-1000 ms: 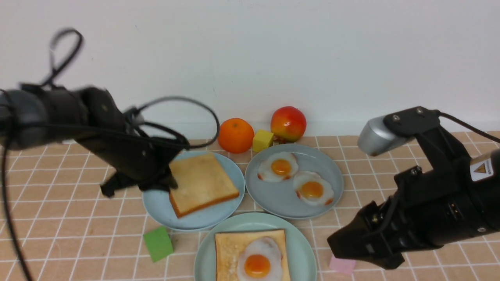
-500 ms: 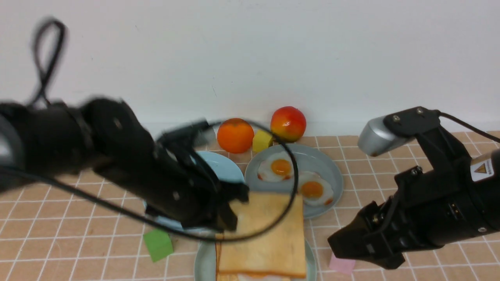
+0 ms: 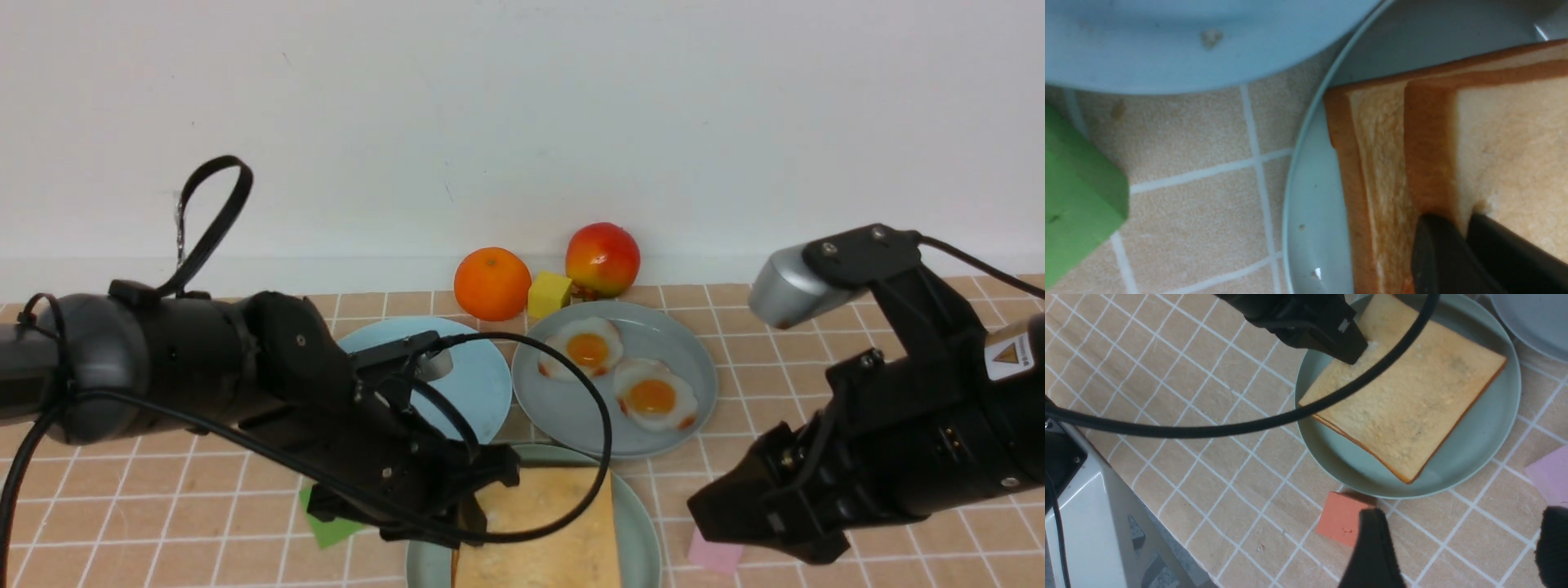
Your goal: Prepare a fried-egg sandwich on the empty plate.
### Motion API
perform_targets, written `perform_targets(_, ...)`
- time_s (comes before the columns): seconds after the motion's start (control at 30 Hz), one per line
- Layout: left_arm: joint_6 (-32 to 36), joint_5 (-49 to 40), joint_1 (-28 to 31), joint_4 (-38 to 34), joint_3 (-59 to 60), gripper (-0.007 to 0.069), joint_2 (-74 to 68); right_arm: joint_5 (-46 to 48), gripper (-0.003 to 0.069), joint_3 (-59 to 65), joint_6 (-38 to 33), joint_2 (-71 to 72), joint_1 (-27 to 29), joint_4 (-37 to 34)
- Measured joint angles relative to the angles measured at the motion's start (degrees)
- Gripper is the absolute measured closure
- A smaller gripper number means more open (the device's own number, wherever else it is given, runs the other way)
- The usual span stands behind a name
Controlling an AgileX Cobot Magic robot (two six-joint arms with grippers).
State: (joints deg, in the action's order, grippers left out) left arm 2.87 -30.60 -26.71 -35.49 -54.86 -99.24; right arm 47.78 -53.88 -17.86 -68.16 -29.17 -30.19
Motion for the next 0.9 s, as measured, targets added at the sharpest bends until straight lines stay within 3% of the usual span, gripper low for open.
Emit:
perform_targets(0.13, -2.9, -0.1, 0.0, 3.8, 0.0, 0.0398, 2.0, 0.4, 0.0324, 0.0, 0.1, 0.0, 0.0, 0.3)
perform_targets(0.17, -2.9, -0.1, 0.0, 3.9, 0.0, 0.0398, 2.1, 0.5, 0.0349, 0.0, 0.2, 0.0, 0.0, 0.3)
perform_targets(0.23, -3.5, -0.7, 0.0, 5.3, 0.0, 0.0313, 4.0, 0.8, 0.0519, 0.0, 2.1, 0.1, 0.0, 1.6)
perform_targets(0.3, -3.7, -2.3, 0.0, 6.5, -0.5, 0.0268, 5.6, 0.8, 0.0636, 0.1, 4.6, 0.5, 0.0, 3.7)
perform_targets(0.37, -3.8, -4.7, 0.0, 8.1, -1.4, 0.0246, 7.7, 0.3, 0.0669, 1.1, 6.9, 1.8, 0.0, 6.5)
perform_targets(0.57, -6.1, -11.6, 0.0, 13.1, -2.9, 0.0242, 16.1, -6.8, 0.0671, 11.6, 11.0, 12.0, 0.0, 10.1)
perform_targets(0.73, -11.3, -16.6, 0.0, 16.6, -2.5, 0.0285, 25.7, -17.8, 0.0671, 23.5, 9.7, 25.1, 0.0, 10.5)
perform_targets(0.87, -13.4, -20.5, 0.0, 17.2, 1.7, 0.0405, 38.5, -28.7, 0.0668, 33.2, 9.2, 39.3, 0.0, 10.5)
perform_targets(0.9, -13.4, -20.5, 0.0, 17.1, 1.7, 0.0405, 39.1, -28.7, 0.0668, 33.2, 9.2, 39.3, 0.0, 10.5)
